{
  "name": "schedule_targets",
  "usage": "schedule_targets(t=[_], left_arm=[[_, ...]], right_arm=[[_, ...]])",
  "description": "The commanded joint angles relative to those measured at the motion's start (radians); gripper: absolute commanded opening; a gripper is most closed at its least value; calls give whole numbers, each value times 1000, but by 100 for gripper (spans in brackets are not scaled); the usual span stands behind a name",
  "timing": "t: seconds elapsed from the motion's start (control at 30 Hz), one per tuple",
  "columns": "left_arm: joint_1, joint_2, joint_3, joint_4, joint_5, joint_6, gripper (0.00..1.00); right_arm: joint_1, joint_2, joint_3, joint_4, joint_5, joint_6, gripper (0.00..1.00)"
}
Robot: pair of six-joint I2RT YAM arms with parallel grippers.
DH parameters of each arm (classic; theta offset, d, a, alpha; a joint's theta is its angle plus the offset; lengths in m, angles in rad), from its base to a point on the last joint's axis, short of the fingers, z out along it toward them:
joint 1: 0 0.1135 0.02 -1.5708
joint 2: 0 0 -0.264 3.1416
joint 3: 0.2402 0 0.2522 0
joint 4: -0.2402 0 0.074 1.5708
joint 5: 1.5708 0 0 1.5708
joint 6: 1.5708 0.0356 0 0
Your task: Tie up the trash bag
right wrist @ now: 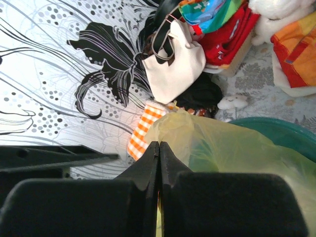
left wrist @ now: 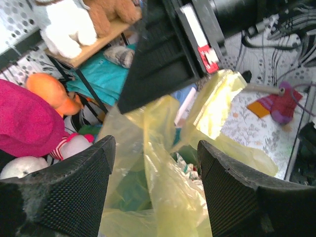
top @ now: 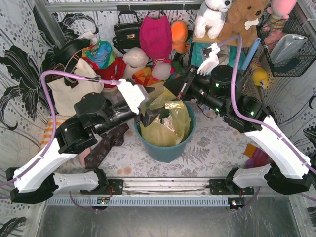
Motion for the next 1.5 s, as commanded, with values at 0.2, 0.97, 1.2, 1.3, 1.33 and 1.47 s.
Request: schedule_targets(t=[0.2, 0.97, 1.2, 1.3, 1.33, 1.47], left_arm=[[217, -18, -100, 13, 401, -59, 79], [572, -106, -262, 270, 837, 17, 88], [631, -102, -218, 269, 881, 35, 88], [648, -51, -203, 326, 975, -11, 89], [652, -30, -194, 342, 1017, -30, 90], [660, 43, -176, 439, 1186, -141, 91]], right_arm=[[5, 45, 147, 7, -42, -47, 0], [5, 60, 216, -55, -81, -65, 0], [4, 82, 258, -87, -143, -92, 0], [4, 85, 260, -89, -176, -95, 0], [5, 86, 261, -90, -178, -94, 0], [5, 100, 277, -85, -171, -98, 0]])
